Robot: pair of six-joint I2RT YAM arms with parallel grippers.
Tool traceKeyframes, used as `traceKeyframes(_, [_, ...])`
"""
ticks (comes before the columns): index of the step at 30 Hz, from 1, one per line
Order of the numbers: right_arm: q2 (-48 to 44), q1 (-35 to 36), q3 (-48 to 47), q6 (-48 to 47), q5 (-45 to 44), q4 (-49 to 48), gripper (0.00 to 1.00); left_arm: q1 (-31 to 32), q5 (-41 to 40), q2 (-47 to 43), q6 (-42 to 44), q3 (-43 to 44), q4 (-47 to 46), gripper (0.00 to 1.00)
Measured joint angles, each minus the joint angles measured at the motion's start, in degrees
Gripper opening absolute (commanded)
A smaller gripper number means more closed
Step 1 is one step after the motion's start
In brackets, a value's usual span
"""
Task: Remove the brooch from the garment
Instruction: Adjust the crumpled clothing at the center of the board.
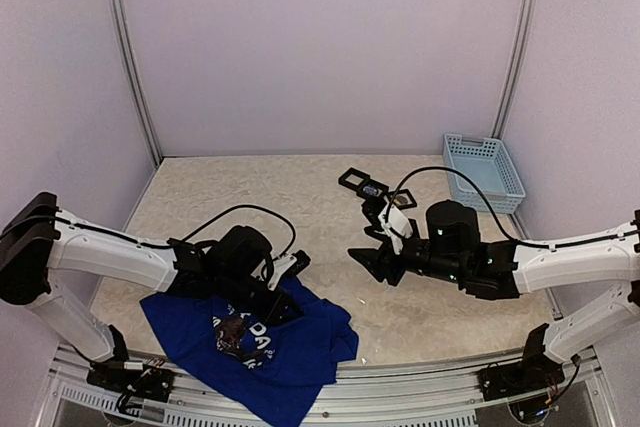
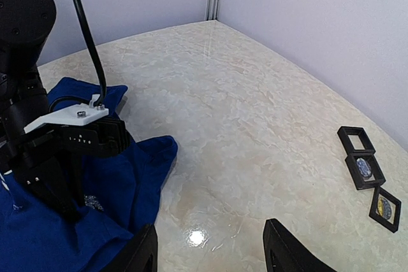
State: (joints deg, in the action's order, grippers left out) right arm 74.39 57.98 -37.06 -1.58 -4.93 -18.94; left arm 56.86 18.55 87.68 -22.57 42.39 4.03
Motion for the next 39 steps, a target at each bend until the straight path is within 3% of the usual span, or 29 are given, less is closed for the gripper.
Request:
traceKeyframes(10, [-0.72,0.0,0.39,-0.26,1.36,-0.57,0.56,12.07,-7.48,-5.31,3.45,-1.66,-0.57,0.0])
traceKeyframes(17, [0.09,0.0,0.39,-0.61,4.33,-0.7,0.58,20.33,-13.33,-13.05,6.38,-8.33,-3.45,0.0])
traceKeyframes(22, [0.09,0.0,0.39,-0.9,7.41,-0.7,0.59,24.57,-15.52,-13.57,6.78,-10.78,-5.18,0.03])
traceKeyframes(29, [0.63,0.0,0.37,-1.31,8.33,-0.68,0.58,33.83,-21.4,-9.29,7.43,-10.84,-5.7,0.29])
traceKeyframes(35, [1.7,0.0,-0.11,-1.73,9.42,0.22,0.61,36.81,-25.44,-7.63,5.55,-9.79,-4.66,0.66])
traceKeyframes(39, [2.97,0.33,-2.27,-2.71,13.4,2.21,0.61,37.09,-27.85,-10.12,2.71,-9.75,-3.19,0.83])
